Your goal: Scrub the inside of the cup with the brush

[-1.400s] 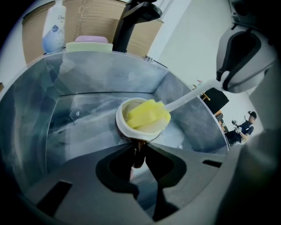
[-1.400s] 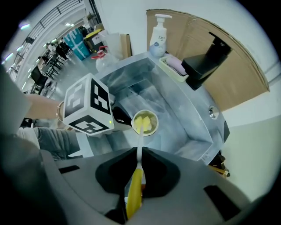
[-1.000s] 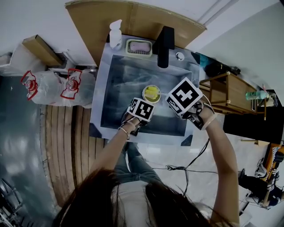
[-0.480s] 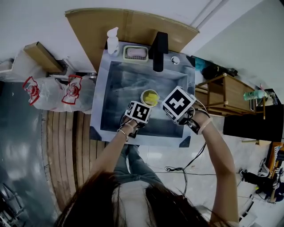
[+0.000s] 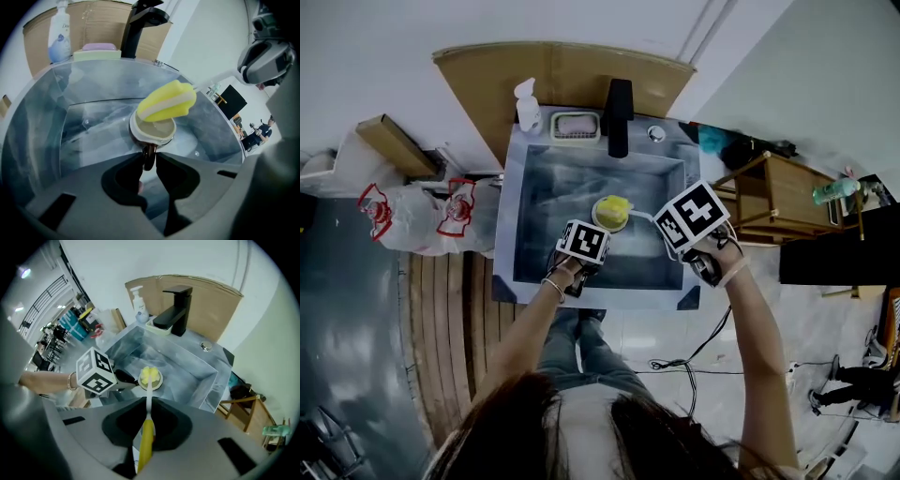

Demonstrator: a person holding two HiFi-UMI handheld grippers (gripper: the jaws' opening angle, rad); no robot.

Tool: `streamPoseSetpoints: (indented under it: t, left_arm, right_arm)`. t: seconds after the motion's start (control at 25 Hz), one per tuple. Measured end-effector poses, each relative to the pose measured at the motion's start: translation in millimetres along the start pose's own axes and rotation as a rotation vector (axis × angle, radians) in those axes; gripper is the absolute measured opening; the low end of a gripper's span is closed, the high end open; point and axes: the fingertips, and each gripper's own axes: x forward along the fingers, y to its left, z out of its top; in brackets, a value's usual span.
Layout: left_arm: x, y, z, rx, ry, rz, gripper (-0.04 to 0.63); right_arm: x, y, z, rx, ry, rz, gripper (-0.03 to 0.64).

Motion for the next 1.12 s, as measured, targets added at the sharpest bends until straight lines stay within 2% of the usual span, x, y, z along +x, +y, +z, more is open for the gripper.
streamPoseSetpoints:
  t: [0.12,0.16,0.24,0.32,0.48,0.84,1.12]
  left_arm:
    - [-7,-19,-2,-0.013,0.004,-0.065,0.091]
    - [-11,-18,0,-0.011,-0.009,-0.056,0.091]
    - [-21,-1,11,0.018,-0.066,0.037,0.091]
    - [-33,3,20,0.036,-0.117,0.074,0.091]
    - [-60,-6,41,0.078,-0.212,0.082,0.078]
    - [-114,-27,64,0.102,-0.367,0.118,0.046]
    - [-145,-42,80,0.115,-0.491,0.149,0.012]
  right_arm:
    - [-11,-6,-4,0.037,-0.057,-0.017,0.049]
    - [-15,-9,-5,0.047,-0.077,-0.026,0.049]
    - [-22,-14,-8,0.064,-0.121,-0.049,0.049]
    - [-28,-17,-12,0.077,-0.163,-0.071,0.049]
    - [-37,-21,-22,0.103,-0.241,-0.106,0.049]
    - [-63,-21,-30,0.107,-0.421,-0.217,0.049]
    - [-78,-13,-30,0.103,-0.562,-0.246,0.049]
